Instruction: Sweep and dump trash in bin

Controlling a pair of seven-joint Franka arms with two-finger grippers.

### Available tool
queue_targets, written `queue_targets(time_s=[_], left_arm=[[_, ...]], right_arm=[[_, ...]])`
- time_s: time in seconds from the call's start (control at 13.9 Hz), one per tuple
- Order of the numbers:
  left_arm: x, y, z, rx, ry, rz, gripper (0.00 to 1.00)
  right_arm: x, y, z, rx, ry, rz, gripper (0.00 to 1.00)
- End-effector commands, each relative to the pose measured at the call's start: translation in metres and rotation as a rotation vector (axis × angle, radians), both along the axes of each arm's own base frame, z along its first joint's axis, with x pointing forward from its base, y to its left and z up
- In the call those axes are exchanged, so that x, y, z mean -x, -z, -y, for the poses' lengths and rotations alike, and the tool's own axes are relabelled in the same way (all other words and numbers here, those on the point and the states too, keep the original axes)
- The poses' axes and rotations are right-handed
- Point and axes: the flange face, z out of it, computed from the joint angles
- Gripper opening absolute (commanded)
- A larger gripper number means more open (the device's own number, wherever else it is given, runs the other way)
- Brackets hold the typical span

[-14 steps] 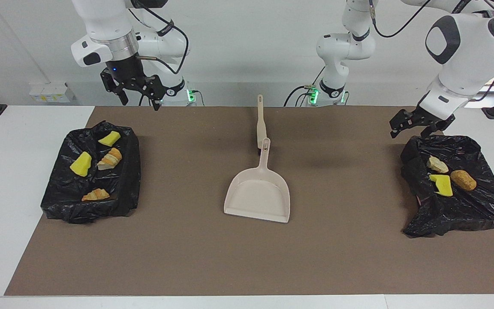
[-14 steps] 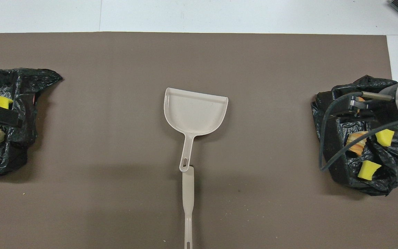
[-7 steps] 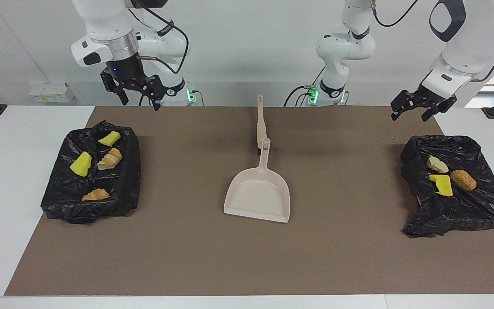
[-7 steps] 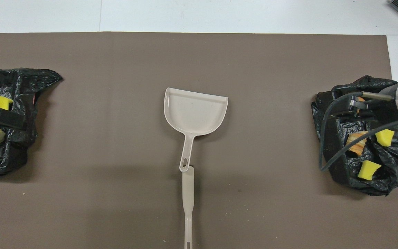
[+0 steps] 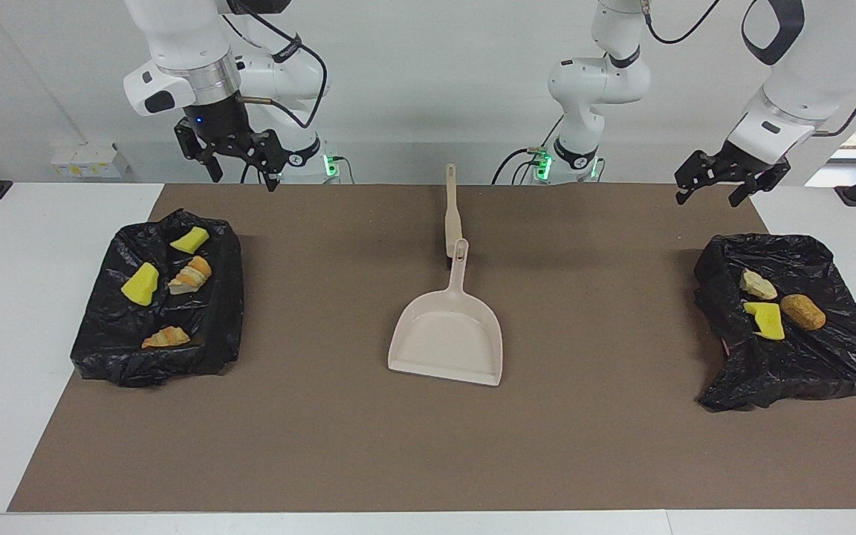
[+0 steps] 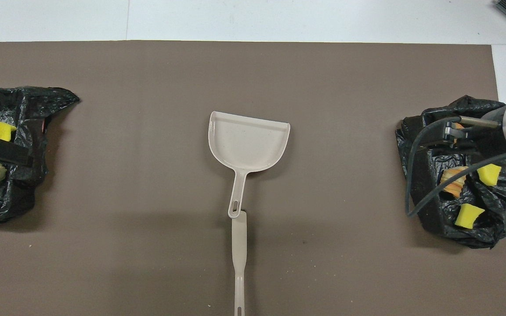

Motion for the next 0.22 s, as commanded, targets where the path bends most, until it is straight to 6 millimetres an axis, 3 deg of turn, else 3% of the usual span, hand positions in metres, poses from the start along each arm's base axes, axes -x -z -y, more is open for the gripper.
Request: queue_targets(time_s=[0.0,0.14], left_arm=[[0.0049,-0.0063,0.0,-0.014,0.013,0.001,1.0],[0.0042,-0.0068,-0.0002,-0.016,0.008,0.007,1.0]], right_arm=[[0.0003,-0.004,0.0005,-0.013,-0.023,0.0,1.0],[0.0003,-0.004,0.0005,-0.013,-0.023,0.0,1.0]])
